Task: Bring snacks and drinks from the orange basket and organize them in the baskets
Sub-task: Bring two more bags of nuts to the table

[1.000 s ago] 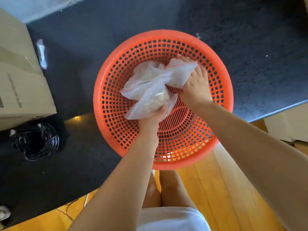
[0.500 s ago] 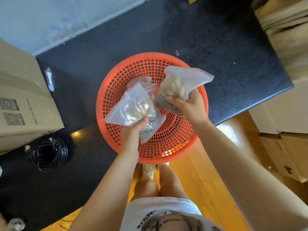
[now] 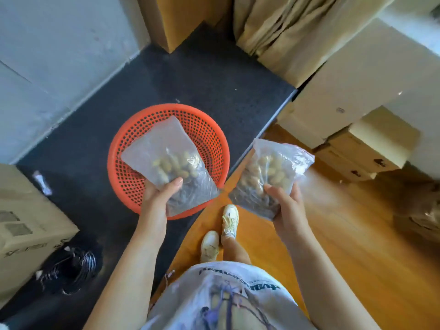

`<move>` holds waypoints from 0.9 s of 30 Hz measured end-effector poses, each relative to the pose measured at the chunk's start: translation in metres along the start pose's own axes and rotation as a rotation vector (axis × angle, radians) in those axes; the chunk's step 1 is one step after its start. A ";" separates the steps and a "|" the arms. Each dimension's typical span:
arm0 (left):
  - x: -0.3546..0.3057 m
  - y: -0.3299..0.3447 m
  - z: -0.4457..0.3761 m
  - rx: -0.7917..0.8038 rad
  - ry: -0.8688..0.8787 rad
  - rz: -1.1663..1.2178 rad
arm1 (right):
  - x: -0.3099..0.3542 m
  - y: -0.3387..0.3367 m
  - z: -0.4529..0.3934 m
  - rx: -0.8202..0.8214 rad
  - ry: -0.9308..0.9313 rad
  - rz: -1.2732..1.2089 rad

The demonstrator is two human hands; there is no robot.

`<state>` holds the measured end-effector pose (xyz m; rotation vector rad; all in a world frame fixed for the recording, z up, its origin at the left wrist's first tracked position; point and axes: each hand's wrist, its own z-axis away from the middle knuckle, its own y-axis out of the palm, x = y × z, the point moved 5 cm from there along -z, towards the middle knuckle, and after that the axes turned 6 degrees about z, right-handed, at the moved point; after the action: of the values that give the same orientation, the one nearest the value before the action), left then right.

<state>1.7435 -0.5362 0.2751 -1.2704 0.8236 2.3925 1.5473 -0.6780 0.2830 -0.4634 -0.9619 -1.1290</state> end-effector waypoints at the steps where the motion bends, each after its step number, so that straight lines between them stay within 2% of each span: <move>1: 0.001 0.009 0.005 0.034 -0.011 -0.016 | 0.003 -0.012 0.016 -0.047 -0.020 -0.038; 7: 0.019 0.083 0.035 0.337 -0.089 -0.239 | 0.003 -0.092 0.114 -0.422 -0.155 -0.251; 12: 0.055 0.159 0.093 0.650 -0.229 -0.375 | -0.036 -0.157 0.201 -0.729 -0.151 -0.313; 17: 0.107 0.206 0.179 0.875 -0.359 -0.570 | -0.098 -0.205 0.295 -1.003 -0.126 -0.460; 27: 0.244 0.250 0.411 1.223 -0.443 -0.887 | -0.223 -0.298 0.510 -1.423 -0.215 -0.689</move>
<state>1.2115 -0.4785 0.3401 -0.3857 0.9959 1.0028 1.0465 -0.2968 0.3280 -1.4707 -0.3174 -2.3735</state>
